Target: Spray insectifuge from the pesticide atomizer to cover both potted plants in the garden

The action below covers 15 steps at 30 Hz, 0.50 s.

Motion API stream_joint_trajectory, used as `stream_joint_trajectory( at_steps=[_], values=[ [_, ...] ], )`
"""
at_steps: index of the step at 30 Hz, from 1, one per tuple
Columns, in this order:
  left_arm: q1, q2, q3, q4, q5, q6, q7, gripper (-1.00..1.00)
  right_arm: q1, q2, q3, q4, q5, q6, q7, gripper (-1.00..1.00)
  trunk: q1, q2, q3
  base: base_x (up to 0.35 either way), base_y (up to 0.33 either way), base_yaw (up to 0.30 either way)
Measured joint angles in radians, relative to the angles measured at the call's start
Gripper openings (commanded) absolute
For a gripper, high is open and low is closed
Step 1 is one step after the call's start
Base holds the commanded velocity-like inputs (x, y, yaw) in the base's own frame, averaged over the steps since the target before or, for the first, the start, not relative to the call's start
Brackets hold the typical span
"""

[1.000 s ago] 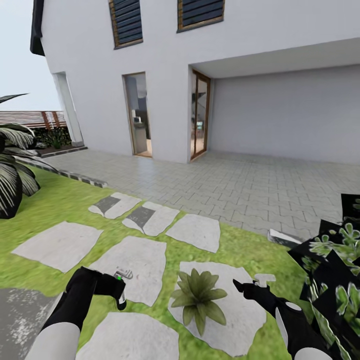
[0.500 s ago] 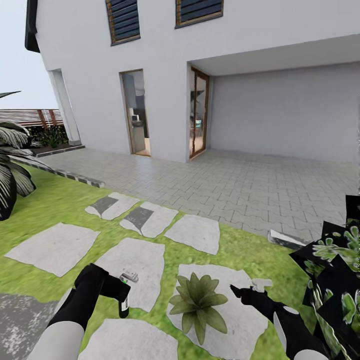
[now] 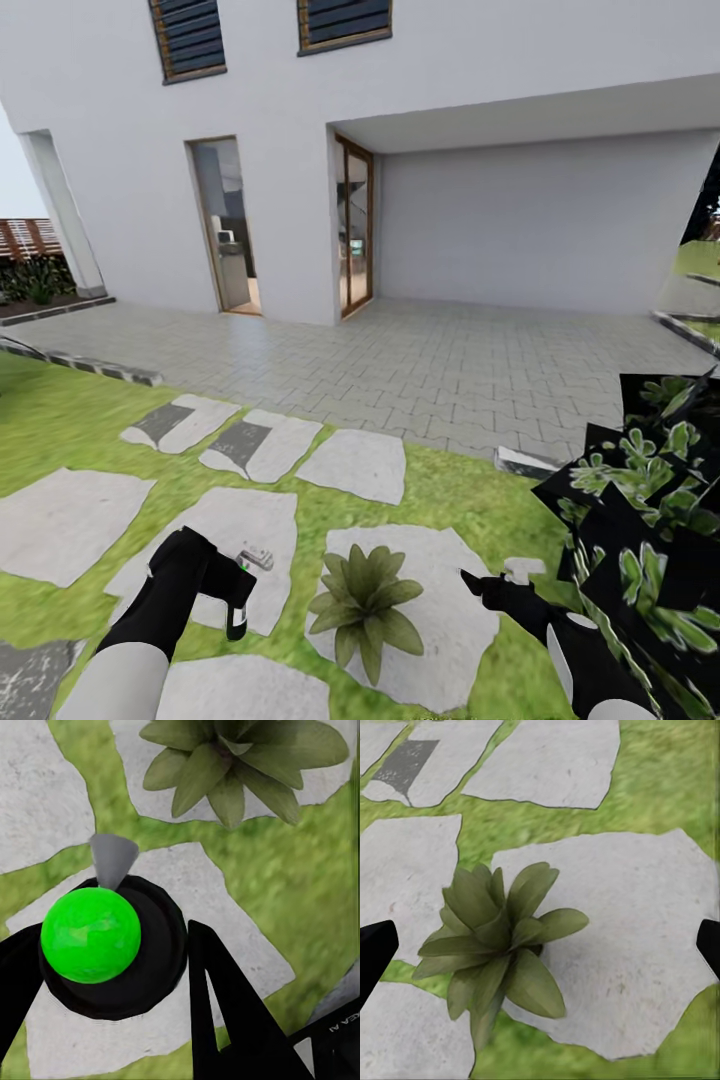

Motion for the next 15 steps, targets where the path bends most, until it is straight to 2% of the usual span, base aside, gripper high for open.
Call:
stream_joint_trajectory(
  at_steps=[4, 15],
  values=[
    [0.0, 0.0, 0.0, 0.0, 0.0, 0.001, 0.0, -1.0, 0.0, 0.0, 0.0, 0.001, 0.0, 0.0, 0.0, 1.0, 0.0, 0.0, 0.0, 0.0, 0.139, -0.141],
    [0.0, 0.0, 0.0, 0.0, 0.0, 0.001, -0.001, -1.0, 0.0, 0.0, 0.001, 0.002, 0.0, -0.001, -0.001, 1.0, 0.0, 0.0, 0.0, 0.0, 0.192, -0.039]
  ],
)
